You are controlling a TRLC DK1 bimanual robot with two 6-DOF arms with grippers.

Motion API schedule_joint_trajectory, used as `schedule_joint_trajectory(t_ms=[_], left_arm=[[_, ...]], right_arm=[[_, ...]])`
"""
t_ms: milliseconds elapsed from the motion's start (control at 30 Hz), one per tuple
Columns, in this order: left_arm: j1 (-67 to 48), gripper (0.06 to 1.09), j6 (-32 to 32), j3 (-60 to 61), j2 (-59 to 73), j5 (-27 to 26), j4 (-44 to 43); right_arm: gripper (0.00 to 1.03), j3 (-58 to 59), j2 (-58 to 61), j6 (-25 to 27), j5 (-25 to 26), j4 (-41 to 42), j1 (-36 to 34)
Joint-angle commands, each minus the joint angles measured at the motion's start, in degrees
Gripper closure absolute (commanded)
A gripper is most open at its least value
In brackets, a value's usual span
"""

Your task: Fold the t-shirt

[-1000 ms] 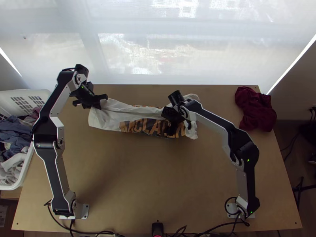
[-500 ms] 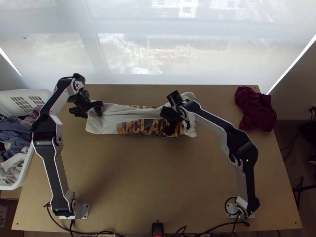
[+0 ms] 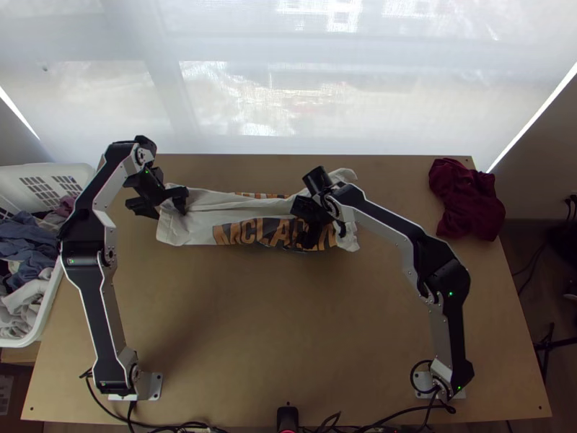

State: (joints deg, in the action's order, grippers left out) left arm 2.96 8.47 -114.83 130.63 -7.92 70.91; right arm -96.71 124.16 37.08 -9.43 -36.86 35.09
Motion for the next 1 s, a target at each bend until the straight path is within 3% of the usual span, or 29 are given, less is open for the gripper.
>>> schedule_joint_trajectory(t_ms=[0, 67, 233, 567, 733, 967], left_arm=[[-2.7, 0.28, 0.4, -1.1, 1.6, -2.9, -0.2], [-3.0, 0.44, 0.5, -1.2, 1.6, -3.9, -0.3], [-3.0, 1.05, 2.1, -2.8, 0.9, -4.5, -0.3], [-4.5, 1.05, 1.8, -15.5, -4.5, -8.9, 4.3], [-7.3, 1.05, 1.1, -16.2, -7.7, -9.1, 4.7], [-11.4, 1.05, 0.6, -16.2, -8.9, -14.0, 4.8]], right_arm=[[0.05, -0.8, -0.1, 0.0, -0.1, 0.0, 0.1], [0.05, -0.9, -0.1, 0.0, -0.1, -0.1, 0.1], [0.05, -1.2, -0.3, 0.0, -0.1, -0.3, 0.1], [0.05, -1.2, -0.4, -0.1, -0.1, -0.5, 0.4], [0.05, -1.2, -0.1, -0.2, 0.1, -0.5, 0.5], [0.05, -0.9, -0.2, -0.8, 0.6, -0.6, 0.5]])
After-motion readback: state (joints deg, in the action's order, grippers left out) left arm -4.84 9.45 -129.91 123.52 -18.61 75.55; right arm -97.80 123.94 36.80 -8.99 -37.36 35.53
